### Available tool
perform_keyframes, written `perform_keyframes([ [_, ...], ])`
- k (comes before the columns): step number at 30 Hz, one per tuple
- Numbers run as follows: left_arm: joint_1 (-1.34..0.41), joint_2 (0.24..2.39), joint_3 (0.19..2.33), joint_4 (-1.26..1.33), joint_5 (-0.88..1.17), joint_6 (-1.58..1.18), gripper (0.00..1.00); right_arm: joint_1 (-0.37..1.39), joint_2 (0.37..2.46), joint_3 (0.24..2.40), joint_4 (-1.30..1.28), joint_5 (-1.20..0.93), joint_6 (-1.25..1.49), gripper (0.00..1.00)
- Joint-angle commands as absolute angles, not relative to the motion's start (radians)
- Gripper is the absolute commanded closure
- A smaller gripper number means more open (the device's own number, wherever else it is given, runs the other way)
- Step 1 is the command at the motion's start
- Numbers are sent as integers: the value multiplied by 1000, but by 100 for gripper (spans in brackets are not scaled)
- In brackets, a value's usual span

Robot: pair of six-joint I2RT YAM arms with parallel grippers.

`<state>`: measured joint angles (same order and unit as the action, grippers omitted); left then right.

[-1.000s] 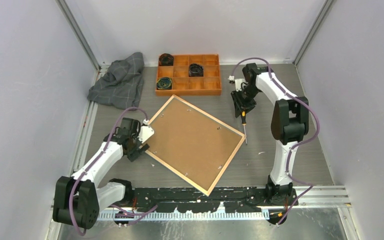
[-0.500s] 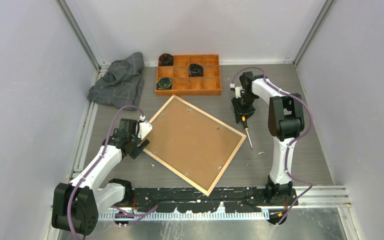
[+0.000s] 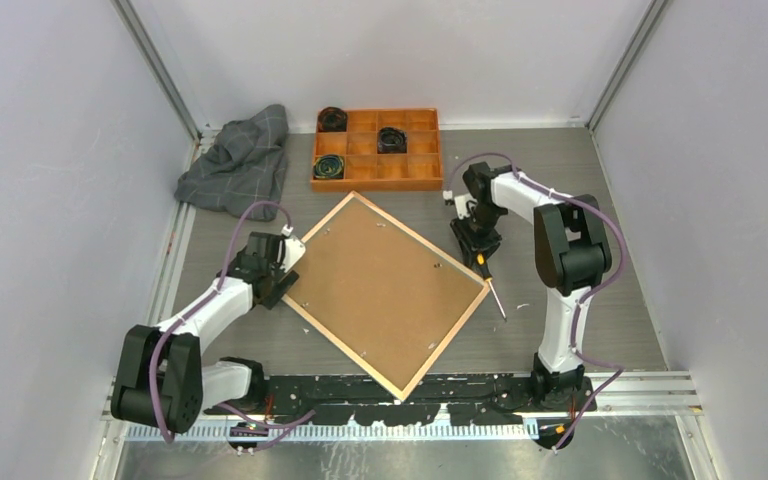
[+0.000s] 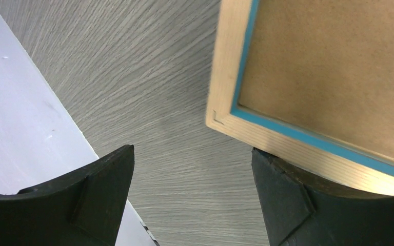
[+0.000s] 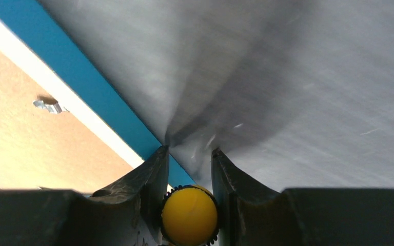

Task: Take the photo out of the frame
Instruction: Adjust the photo frame at the center of the board.

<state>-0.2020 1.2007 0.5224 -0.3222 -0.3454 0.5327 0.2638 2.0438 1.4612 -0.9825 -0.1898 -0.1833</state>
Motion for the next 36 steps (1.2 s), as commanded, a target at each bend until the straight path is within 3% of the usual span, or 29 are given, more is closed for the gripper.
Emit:
perform_keyframes([
  [1,-207,1194,504,-270,-296,531,13,355,1977,1332,-1016,-254,-246,99],
  [10,-242,1134,507,-303,-227,537,13,387,1909,1273,-1025,-302,-259,99],
  [20,-284,1148,541,-315,-383,509,12,450,1876,1266,-1066,-433,-298,99],
  [28,-284,1081,523,-325,-318,496,11,470,1804,1320,-1178,-651,-361,99],
  [36,-284,1122,565,-325,-272,494,10,464,1782,1326,-1186,-674,-373,99],
])
